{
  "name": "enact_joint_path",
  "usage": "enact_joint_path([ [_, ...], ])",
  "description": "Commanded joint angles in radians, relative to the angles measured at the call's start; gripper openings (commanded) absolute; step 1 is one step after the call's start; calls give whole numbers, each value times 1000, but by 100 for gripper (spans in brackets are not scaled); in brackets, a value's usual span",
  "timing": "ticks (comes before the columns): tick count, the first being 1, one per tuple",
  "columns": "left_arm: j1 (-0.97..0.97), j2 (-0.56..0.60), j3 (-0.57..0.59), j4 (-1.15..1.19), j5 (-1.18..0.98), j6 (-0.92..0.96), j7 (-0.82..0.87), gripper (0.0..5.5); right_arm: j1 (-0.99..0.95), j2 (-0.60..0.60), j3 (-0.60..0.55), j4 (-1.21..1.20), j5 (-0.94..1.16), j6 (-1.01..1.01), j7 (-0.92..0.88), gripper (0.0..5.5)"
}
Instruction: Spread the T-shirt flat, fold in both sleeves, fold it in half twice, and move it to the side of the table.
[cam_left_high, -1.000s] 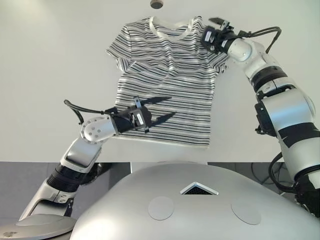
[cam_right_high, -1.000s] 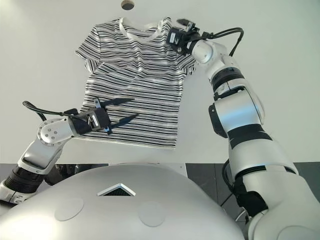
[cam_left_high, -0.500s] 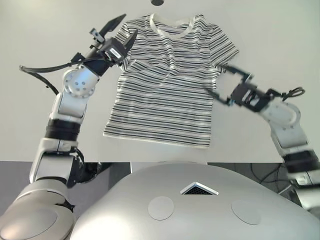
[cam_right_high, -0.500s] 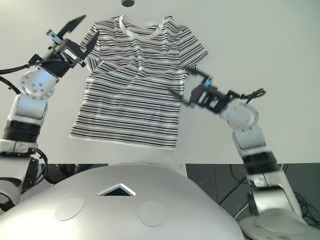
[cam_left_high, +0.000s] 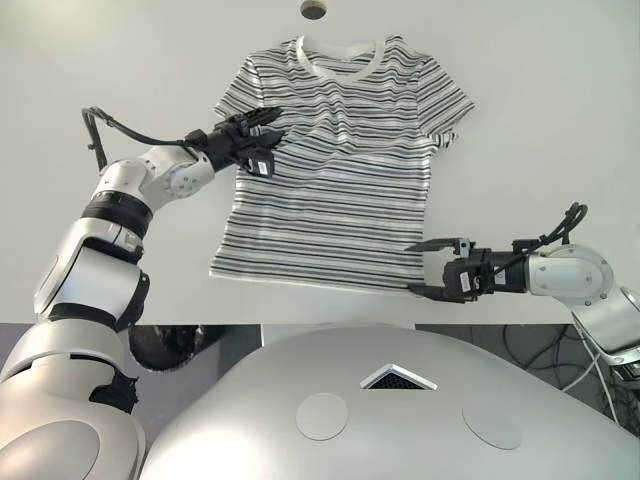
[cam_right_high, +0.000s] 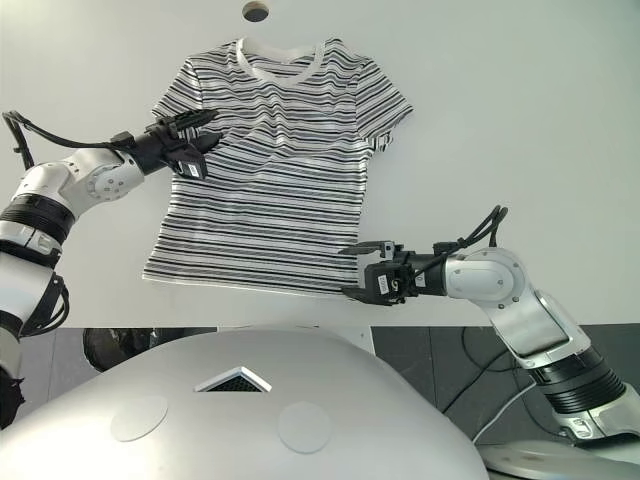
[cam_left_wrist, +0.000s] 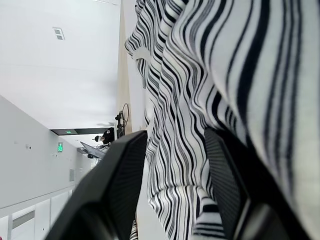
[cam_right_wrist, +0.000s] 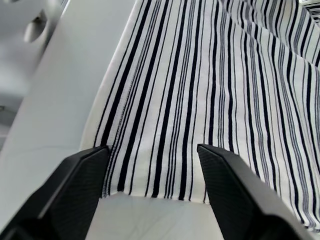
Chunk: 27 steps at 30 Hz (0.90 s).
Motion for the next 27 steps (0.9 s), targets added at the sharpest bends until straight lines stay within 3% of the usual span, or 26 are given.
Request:
enact_joint_path([
  [1, 44, 19, 23, -17, -54, -18, -57, 211, 97, -104, -55, 55, -18, 33, 45, 332],
  [8, 147, 10, 147, -197, -399, -6, -284, 211, 282, -216, -156, 113, 65, 1, 111, 332],
  [12, 269, 65, 124, -412, -592, 28, -518, 211, 297, -211, -174, 128, 65, -13, 115, 332],
  [15, 313, 105, 142, -477, -601, 65, -610, 211, 279, -196, -203, 127, 80, -37, 106, 332],
  [17, 306, 96, 166, -455, -585, 86, -612, 211, 270, -182, -257, 88, 173, -48, 120, 332],
  [20, 311, 57, 240, -463, -657, 149, -589, 211, 223, -129, -411, -6, 536, 5, 195, 332],
  [23, 331, -13, 437, -569, -1105, 407, -654, 211, 141, -27, -587, -34, 879, 84, 172, 332],
  [27, 424, 6, 611, -646, -1372, 694, -674, 211, 35, 58, -673, 4, 968, 162, 22, 332],
])
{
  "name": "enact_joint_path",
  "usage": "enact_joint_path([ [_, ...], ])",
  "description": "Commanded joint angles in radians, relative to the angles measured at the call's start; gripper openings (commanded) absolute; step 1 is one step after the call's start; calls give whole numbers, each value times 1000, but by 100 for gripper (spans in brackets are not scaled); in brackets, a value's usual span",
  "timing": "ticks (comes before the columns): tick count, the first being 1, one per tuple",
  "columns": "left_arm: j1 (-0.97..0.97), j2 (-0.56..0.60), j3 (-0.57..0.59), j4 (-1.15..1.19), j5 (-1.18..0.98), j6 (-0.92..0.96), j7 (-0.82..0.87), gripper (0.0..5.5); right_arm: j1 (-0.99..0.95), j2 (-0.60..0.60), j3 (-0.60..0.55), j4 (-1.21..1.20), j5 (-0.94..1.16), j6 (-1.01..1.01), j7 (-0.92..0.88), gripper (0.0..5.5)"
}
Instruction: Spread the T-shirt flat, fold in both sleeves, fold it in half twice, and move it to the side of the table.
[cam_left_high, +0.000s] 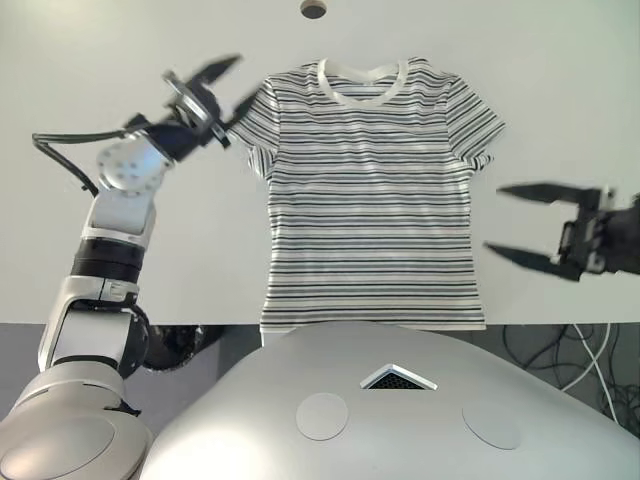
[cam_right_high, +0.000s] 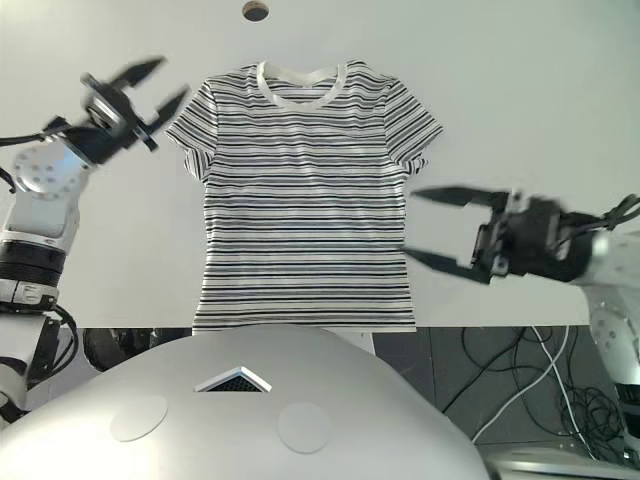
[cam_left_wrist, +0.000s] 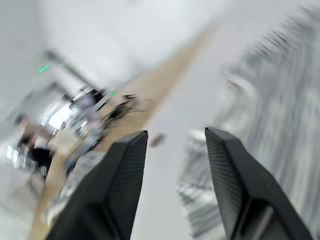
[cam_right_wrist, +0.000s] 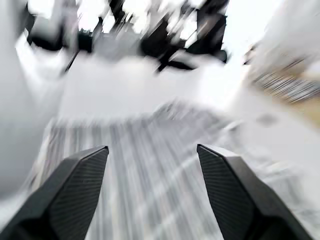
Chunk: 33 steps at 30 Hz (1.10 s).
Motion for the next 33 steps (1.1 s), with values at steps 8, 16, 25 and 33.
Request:
enact_joint_path([
  [8, 211, 92, 205, -180, -288, 914, 57, 211, -164, 208, -96, 27, -102, 116, -245, 332],
  [16, 102, -36, 245, -101, -353, 1260, 126, 211, -157, 274, -107, 17, -167, 130, -245, 332],
  [25, 18, -117, 189, -17, -232, 1235, 134, 211, -169, 322, -91, 4, -206, 140, -235, 332],
  [33, -19, -173, 196, 49, -173, 1206, 139, 211, -161, 360, -64, 9, -263, 125, -230, 332],
])
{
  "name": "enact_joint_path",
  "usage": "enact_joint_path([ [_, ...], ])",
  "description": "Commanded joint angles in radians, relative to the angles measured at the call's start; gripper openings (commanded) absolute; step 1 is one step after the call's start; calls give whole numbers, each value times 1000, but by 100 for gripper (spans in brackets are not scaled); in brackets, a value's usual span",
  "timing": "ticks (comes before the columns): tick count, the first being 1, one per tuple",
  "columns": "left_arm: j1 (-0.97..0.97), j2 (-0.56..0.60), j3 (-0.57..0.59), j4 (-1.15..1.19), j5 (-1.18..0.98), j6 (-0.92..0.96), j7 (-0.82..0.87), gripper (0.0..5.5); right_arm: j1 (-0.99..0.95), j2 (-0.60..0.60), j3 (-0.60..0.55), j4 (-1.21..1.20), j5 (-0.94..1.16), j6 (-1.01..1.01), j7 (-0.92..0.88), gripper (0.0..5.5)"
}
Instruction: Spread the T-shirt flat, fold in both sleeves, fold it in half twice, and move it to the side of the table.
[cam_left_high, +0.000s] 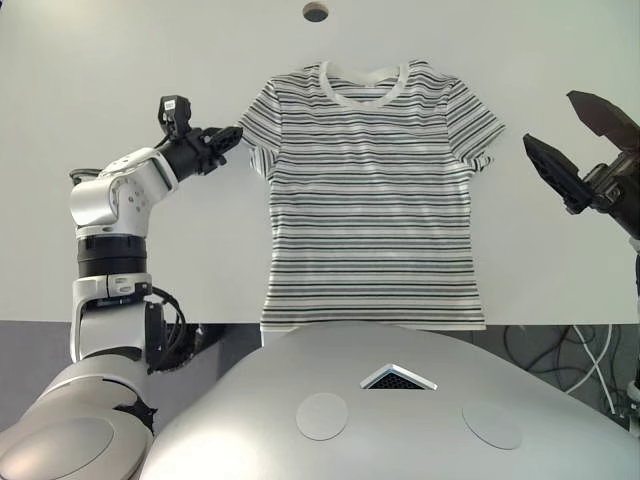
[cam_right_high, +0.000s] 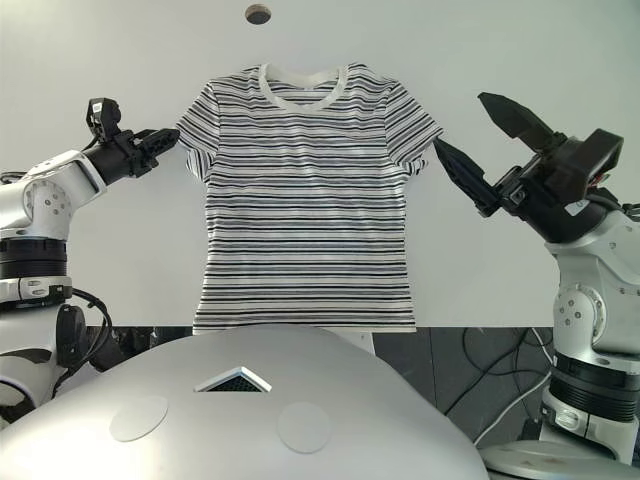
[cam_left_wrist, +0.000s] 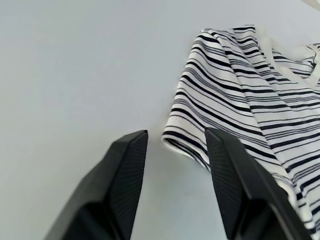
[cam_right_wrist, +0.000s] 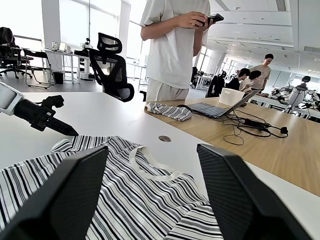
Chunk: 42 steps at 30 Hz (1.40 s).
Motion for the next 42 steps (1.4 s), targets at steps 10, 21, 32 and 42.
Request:
enact_joint_path([
  [10, 27, -58, -21, 33, 63, 37, -35, 138, -20, 26, 20, -3, -73, -2, 8, 338],
  [21, 10, -76, 20, 50, 66, 29, -36, 1, -34, 34, 38, -13, -92, 4, -6, 338],
  [32, 35, -128, 19, -177, 19, 4, -86, 1, -62, 52, 73, -2, -143, -6, -18, 338],
  [42, -29, -195, -130, -216, 97, 8, -57, 1, -78, 75, 113, 11, -206, -33, -25, 338],
])
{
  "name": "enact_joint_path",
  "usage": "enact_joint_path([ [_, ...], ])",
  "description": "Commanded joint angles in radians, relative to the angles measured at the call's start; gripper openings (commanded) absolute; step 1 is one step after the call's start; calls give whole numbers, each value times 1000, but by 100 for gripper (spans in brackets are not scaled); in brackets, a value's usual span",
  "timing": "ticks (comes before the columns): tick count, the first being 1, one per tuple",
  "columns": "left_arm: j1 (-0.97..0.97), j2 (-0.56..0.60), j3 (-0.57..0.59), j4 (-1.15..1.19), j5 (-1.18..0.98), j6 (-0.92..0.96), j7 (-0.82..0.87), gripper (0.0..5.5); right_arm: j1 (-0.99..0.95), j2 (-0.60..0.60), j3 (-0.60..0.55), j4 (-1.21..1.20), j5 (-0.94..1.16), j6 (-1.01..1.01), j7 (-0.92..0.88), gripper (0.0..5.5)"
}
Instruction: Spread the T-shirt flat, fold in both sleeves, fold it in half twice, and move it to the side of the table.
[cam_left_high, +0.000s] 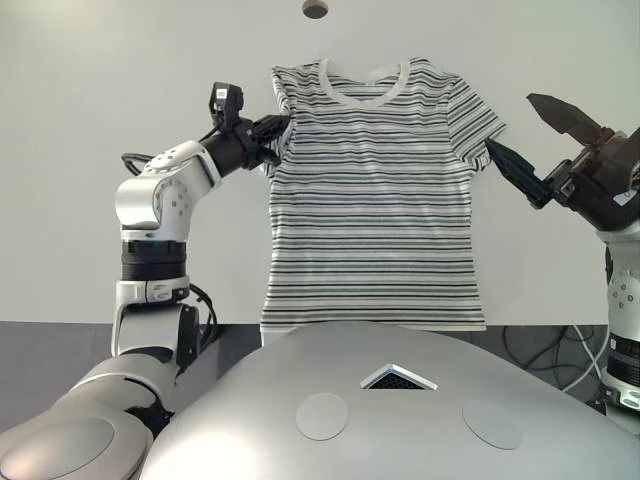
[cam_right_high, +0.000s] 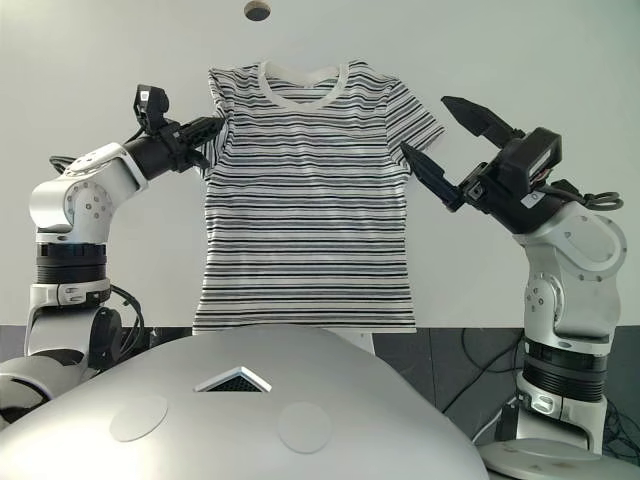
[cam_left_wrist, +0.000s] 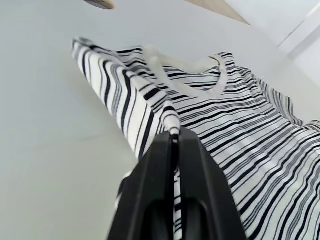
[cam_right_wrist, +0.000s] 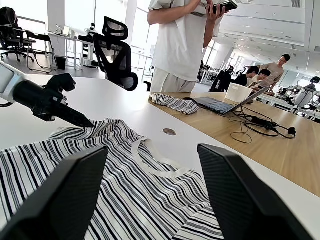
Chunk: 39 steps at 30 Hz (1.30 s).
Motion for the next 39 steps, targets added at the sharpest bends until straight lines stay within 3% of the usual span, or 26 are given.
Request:
enact_joint_path([
  [1, -57, -42, -62, 23, 53, 19, 36, 1, -13, 14, 20, 13, -28, -22, -4, 338],
  [9, -147, -96, -65, 129, 103, 14, 89, 1, -18, 32, 66, 50, -88, -68, -7, 338],
  [18, -137, -122, -139, 94, 153, 48, 85, 184, -21, 45, 106, 95, -135, -109, -11, 338],
  [30, -114, -155, -146, -23, 107, 122, 46, 373, -18, 58, 133, 114, -154, -131, -19, 338],
  [31, -102, -151, -162, -51, 101, 123, 28, 396, -17, 60, 132, 117, -155, -133, -21, 338],
  [36, 23, -11, -223, -337, 35, 73, -153, 396, -50, 73, 79, 176, -149, -100, -93, 338],
  [39, 96, 65, -146, -485, -12, 7, -220, 396, -90, 82, 31, 231, -154, -55, -178, 338],
])
